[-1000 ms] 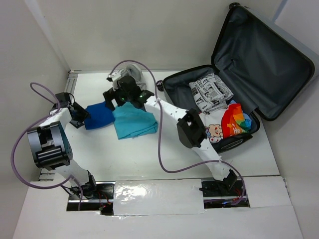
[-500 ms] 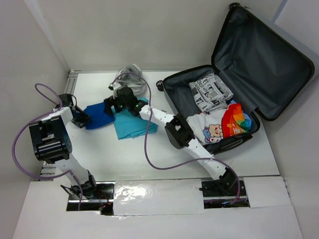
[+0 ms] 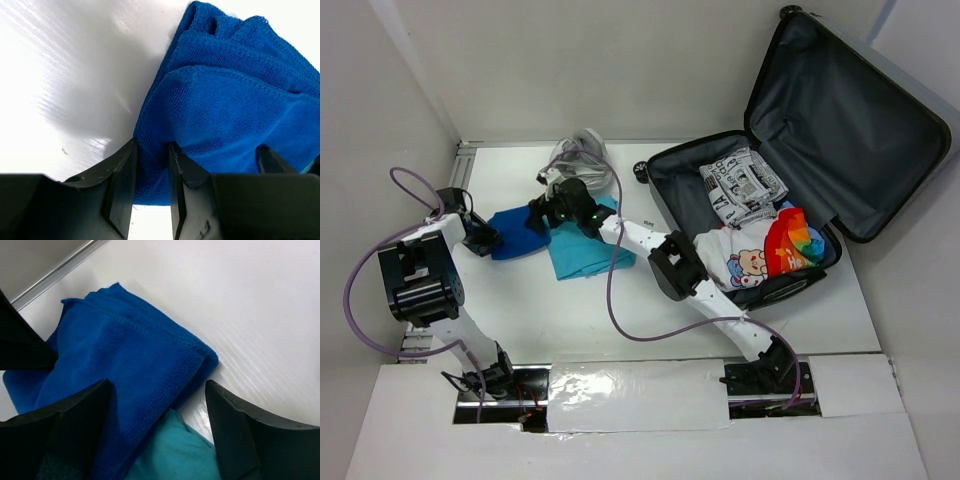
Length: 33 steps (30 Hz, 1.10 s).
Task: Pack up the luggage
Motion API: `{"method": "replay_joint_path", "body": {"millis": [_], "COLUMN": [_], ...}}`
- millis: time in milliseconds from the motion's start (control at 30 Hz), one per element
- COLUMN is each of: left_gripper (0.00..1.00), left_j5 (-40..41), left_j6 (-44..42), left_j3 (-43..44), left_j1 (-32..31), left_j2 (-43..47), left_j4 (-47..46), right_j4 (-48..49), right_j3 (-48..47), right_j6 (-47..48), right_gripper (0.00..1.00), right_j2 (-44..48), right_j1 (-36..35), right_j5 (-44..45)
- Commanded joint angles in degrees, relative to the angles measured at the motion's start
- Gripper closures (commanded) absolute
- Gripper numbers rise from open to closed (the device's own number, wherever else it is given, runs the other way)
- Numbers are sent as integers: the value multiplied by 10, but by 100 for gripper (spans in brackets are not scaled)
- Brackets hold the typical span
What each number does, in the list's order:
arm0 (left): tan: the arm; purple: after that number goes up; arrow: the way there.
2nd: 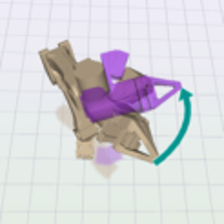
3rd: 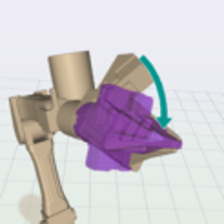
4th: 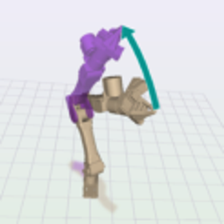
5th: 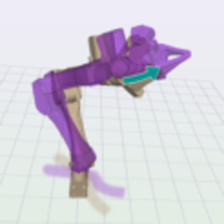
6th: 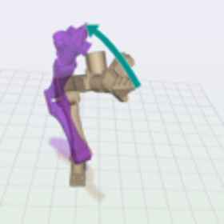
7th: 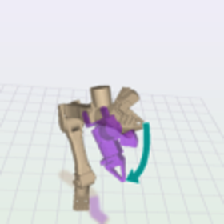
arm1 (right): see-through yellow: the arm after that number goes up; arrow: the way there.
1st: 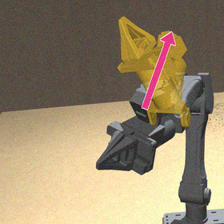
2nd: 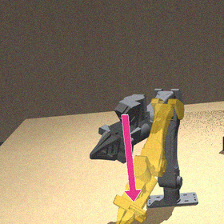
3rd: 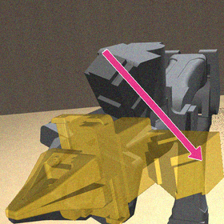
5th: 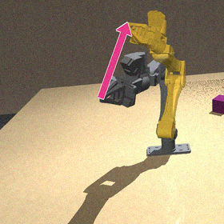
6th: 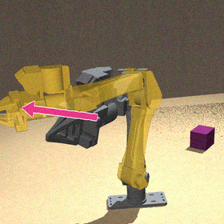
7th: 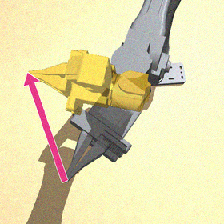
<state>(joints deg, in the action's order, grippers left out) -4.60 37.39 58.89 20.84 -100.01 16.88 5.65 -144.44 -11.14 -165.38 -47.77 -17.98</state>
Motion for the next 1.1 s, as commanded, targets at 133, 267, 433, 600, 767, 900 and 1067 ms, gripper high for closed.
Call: {"method": "replay_joint_path", "body": {"millis": [133,267,433,600,767,900,1067], "left_gripper": [59,59,59,59,59,59,59], "left_j5": [7,-5,-5,0,0,0,0], "left_j6": [-21,-21,-21,-21,-21,-21,-21], "left_j3": [0,-5,-5,-16,-16,-16,-16], "left_j1": [3,3,3,3,3,3,3], "left_j2": [-33,-38,-33,-21,-21,-26,-26], "left_j4": [-8,-14,-14,-19,-19,-19,-19], "right_j4": [6,18,37,65,65,52,34], "right_j3": [-4,-4,-4,-9,-9,-9,-9], "right_j6": [-11,8,29,77,146,147,147], "right_gripper": [36,37,48,57,57,81,85], "right_j2": [1,8,14,26,48,54,66], "right_j1": [-19,-25,-30,-36,-57,-62,-62], "right_j5": [-64,-77,-77,-77,-65,-62,-19]}}
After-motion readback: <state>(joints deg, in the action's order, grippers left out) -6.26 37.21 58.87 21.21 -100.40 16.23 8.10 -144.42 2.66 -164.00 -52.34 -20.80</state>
